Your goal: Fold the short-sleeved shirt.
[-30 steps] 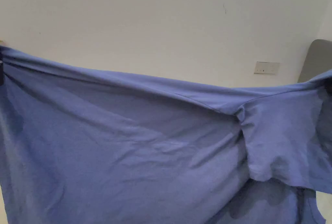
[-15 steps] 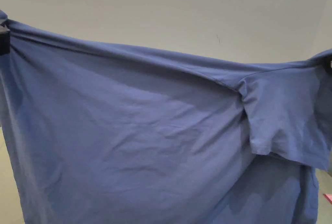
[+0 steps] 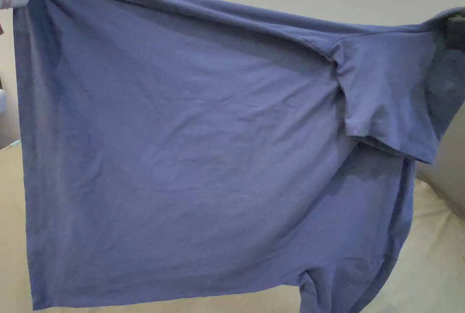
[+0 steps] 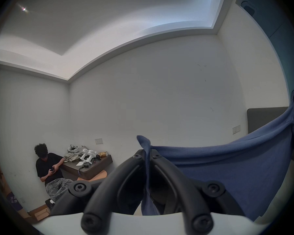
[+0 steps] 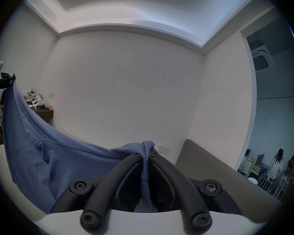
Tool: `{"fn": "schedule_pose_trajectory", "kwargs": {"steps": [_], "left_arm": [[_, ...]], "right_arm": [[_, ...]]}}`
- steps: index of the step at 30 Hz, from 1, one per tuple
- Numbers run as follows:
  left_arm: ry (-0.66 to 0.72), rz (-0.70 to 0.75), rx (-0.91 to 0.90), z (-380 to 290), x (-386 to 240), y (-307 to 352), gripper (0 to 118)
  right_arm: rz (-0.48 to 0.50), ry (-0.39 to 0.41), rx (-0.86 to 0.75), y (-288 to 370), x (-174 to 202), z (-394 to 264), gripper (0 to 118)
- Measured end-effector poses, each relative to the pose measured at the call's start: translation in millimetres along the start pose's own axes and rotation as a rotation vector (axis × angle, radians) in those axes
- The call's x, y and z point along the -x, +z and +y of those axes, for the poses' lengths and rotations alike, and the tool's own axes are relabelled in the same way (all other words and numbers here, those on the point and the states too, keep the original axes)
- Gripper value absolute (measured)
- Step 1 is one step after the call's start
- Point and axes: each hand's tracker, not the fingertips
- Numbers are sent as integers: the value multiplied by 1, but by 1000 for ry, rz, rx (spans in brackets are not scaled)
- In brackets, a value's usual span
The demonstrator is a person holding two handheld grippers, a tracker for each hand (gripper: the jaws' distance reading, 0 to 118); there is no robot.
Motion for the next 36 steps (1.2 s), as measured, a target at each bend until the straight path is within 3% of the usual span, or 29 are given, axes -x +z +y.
{"fn": "schedule_pose_trajectory", "kwargs": {"steps": [6, 10, 12, 14, 16, 20, 24, 28, 36], "left_arm": [[31, -17, 50, 8, -19, -80, 1], [-30, 10, 59, 5, -40, -130, 1], [-44, 17, 66, 1, -50, -150, 1], [-15, 6, 81, -7, -54, -167, 1], [19, 28, 83, -21, -59, -181, 1], [18, 22, 121, -62, -72, -205, 1], [31, -17, 204, -116, -86, -214, 1], [8, -29, 280, -182, -100, -206, 1], [-128, -121, 498, -333, -117, -113, 1]], "right_arm": [[-37, -2, 12, -82, -8, 8, 4], [-82, 79, 16, -132, -10, 9, 4], [-81, 79, 10, -147, -7, 8, 4], [-35, 48, -30, -159, -7, 0, 4], [-71, 70, -31, -174, -3, -15, 4], [-55, 97, 10, -203, 6, -61, 4], [-31, 122, 71, -208, 29, -115, 4], [40, 95, 163, -199, 49, -178, 4], [191, 199, 359, -118, 91, -315, 4]]}}
